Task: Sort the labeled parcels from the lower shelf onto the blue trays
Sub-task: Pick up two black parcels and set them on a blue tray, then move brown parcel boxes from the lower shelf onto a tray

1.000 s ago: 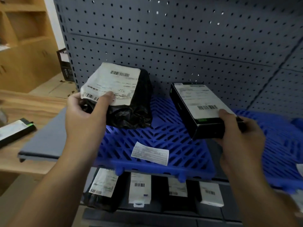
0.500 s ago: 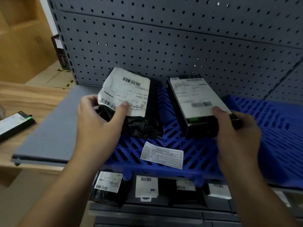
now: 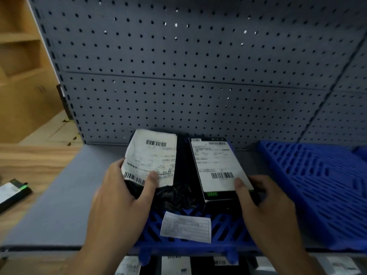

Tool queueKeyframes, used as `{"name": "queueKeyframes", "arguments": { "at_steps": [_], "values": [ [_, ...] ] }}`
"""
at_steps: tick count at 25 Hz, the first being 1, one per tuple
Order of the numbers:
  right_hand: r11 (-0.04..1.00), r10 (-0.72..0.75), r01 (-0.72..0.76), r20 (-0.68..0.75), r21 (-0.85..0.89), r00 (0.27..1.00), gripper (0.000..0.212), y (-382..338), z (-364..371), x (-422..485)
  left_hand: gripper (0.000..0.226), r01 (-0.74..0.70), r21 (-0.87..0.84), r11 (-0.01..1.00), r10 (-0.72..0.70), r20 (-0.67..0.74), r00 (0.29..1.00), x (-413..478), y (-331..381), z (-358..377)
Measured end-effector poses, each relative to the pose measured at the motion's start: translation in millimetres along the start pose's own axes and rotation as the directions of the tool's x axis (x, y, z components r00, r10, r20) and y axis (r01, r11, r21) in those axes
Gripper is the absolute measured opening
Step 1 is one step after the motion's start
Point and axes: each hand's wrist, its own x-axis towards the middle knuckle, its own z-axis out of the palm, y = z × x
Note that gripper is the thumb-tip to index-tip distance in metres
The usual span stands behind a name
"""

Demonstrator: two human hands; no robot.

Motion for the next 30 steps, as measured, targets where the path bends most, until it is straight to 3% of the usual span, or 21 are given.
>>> {"name": "queueKeyframes", "arguments": {
  "at_steps": [4, 8, 12, 16, 19, 23, 30],
  "values": [
    [0.993, -0.083, 0.076, -0.075, -0.093, 0.994, 0.030, -1.2, -2.9, -0.5, 0.060, 0.033, -0.022, 0.999, -0.033, 0.004, 0.999, -2.6, 3.3, -0.6],
    [0.993, -0.095, 0.091, -0.051, -0.074, 0.994, 0.035, -0.6, -3.4, 2.1, 0.091, 0.057, -0.152, 0.987, -0.064, -0.042, 0.997, -10.7, 11.6, -4.8],
    [0.993, -0.121, 0.121, -0.037, -0.018, 0.992, 0.052, 5.1, -23.3, -2.3, 0.064, -0.206, -0.025, 0.978, 0.199, -0.174, 0.964, -17.6, 22.7, -10.0],
    [0.941, -0.292, 0.262, -0.123, -0.213, 0.948, 0.050, 17.6, -72.6, -6.7, 0.050, -0.468, -0.078, 0.880, 0.447, -0.198, 0.872, -29.7, 60.9, 10.5],
    [0.875, -0.394, 0.304, -0.192, -0.376, 0.899, 0.047, 35.8, -120.4, -13.5, 0.051, -0.581, -0.077, 0.810, 0.576, -0.082, 0.813, -51.6, 100.8, 47.7],
    [0.870, -0.350, 0.224, -0.231, -0.439, 0.908, 0.048, 77.2, -181.8, -24.3, 0.051, -0.579, -0.112, 0.808, 0.589, 0.206, 0.782, -92.1, 160.5, 106.1],
    [0.888, -0.303, 0.069, -0.466, -0.454, 0.831, 0.045, 199.6, -338.0, -28.6, 0.060, -0.681, -0.237, 0.692, 0.716, 0.342, 0.608, -193.7, 282.1, 260.5]
  ]
}}
